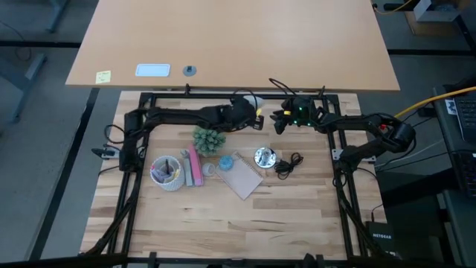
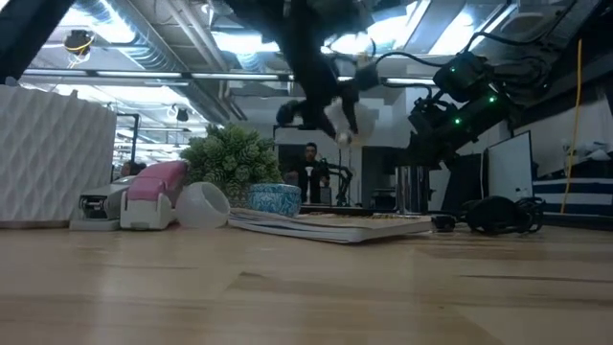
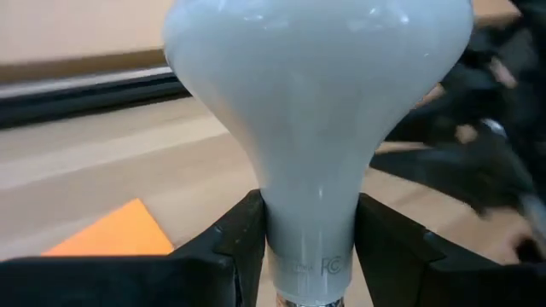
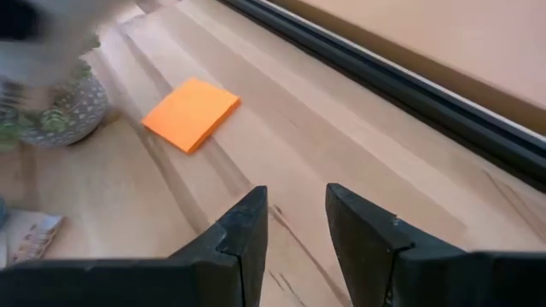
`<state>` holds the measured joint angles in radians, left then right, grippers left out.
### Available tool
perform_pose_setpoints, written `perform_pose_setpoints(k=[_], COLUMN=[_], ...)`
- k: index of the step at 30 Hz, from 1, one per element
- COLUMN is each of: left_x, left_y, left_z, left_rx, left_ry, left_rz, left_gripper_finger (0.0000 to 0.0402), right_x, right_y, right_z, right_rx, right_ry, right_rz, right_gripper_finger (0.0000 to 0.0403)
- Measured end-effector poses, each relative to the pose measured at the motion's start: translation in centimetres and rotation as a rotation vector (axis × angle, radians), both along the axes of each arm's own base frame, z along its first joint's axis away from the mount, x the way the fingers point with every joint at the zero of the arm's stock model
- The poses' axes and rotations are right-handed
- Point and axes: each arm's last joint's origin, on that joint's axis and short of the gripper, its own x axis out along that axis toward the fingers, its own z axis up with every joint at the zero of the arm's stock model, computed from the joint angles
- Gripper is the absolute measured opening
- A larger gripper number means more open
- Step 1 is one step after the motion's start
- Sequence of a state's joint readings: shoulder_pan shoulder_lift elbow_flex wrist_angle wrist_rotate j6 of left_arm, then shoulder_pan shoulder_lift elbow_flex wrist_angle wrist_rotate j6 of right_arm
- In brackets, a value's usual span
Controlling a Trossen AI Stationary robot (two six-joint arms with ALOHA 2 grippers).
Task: Screw lightbulb
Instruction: Insert the lightbulb into the silver lamp socket
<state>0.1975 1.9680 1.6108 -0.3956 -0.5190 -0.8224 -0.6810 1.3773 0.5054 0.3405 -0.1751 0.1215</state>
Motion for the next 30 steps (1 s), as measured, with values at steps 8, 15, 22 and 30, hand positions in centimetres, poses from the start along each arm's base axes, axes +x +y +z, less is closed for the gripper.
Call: perform_pose_setpoints(k=[8,15,22,30], left_x=[-1.6,-5.1,-9.9,-14.9], left_y=[-4.0,-5.8,-7.3,-9.7], left_z=[4.4,10.4,15.7,18.5], left_rx=[0.088,0.234,0.348,0.394], left_ry=[0.004,-0.054,-0.088,-0.067], left_rz=[-0.132,-0.158,-0.228,-0.225], left_gripper_finger=[0.0148,0.0149,0.0150,0.0150], right_x=[0.0,0.1,0.1,0.1], right_y=[0.1,0.1,0.1,0.1], right_z=[0.0,0.0,0.0,0.0], right_rx=[0.011,0.010,0.010,0.012], right_ry=[-0.009,-0.010,-0.010,-0.009], right_rz=[0.025,0.025,0.025,0.025], right_gripper_finger=[0.0127,0.0127,0.0127,0.0127])
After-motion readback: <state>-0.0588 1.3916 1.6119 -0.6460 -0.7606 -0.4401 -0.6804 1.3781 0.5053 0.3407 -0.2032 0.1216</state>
